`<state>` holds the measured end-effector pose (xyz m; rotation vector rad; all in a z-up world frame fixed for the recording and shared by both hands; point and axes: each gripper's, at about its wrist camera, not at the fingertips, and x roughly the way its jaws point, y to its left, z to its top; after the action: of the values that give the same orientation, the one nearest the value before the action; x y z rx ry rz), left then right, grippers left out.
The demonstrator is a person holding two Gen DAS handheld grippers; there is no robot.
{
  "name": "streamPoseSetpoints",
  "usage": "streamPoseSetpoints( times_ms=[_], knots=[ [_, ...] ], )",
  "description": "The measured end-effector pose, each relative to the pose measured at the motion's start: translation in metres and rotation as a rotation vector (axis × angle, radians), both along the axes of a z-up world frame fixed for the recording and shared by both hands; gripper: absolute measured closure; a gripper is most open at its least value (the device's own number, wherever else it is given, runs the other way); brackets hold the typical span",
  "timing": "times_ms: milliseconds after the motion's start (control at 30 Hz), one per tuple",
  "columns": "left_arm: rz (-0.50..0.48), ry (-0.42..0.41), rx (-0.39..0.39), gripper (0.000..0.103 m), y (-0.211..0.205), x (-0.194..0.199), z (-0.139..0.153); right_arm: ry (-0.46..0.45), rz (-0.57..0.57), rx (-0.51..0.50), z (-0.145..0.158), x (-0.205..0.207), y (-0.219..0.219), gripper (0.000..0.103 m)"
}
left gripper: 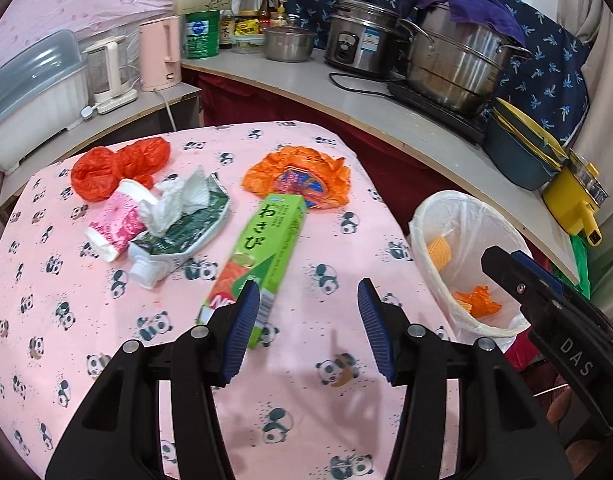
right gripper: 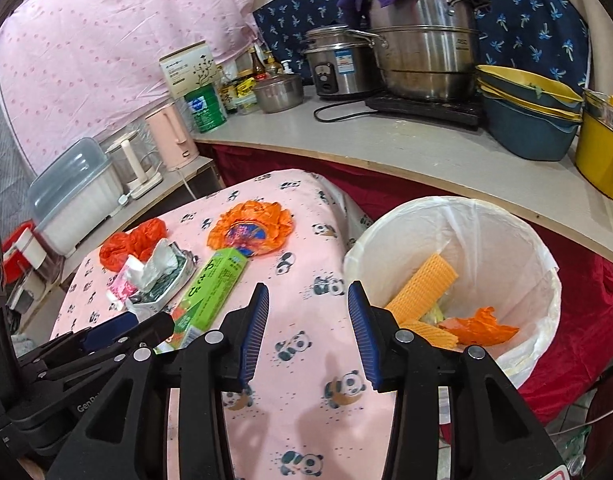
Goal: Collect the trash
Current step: 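Move both tools back from the bin over the table, then grasp the orange printed wrapper with the right tool while the left tool grasps the white tissue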
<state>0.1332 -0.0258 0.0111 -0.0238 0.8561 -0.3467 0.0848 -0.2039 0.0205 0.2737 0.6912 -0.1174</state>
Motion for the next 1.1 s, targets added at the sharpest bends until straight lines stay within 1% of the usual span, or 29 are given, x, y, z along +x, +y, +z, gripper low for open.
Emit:
streamPoseSetpoints(
  times_ms=[333, 567, 767, 900, 933, 1033, 1100],
  knots=[
    [0.095, 0.01, -0.006, 0.054, 0.051, 0.011, -0.009, 0.024, 0.066, -0.004, -0.009, 0.017, 0.039, 0.062],
    [0.155, 0.02, -0.003, 0.054, 0.083, 0.032, -0.02, 0.047, 0.114, -0.002, -0.02, 0.036, 0.064, 0.062],
    [0.182, 0.04, -0.002, 0.054, 0.098, 0.057, -0.031, 0.075, 0.125, 0.007, -0.035, 0.06, 0.072, 0.062],
    [0.184, 0.049, -0.007, 0.054, 0.099, 0.075, -0.037, 0.086, 0.129, 0.009, -0.042, 0.077, 0.073, 0.062],
    [0.182, 0.05, -0.008, 0.053, 0.099, 0.079, -0.038, 0.088, 0.129, 0.006, -0.043, 0.081, 0.073, 0.062],
    [0.202, 0.025, -0.009, 0.029, 0.097, 0.092, -0.039, 0.096, 0.122, 0.007, -0.05, 0.096, 0.069, 0.062],
    [0.2, 0.018, -0.004, 0.029, 0.094, 0.102, -0.041, 0.101, 0.112, 0.01, -0.052, 0.106, 0.064, 0.062]
  ],
)
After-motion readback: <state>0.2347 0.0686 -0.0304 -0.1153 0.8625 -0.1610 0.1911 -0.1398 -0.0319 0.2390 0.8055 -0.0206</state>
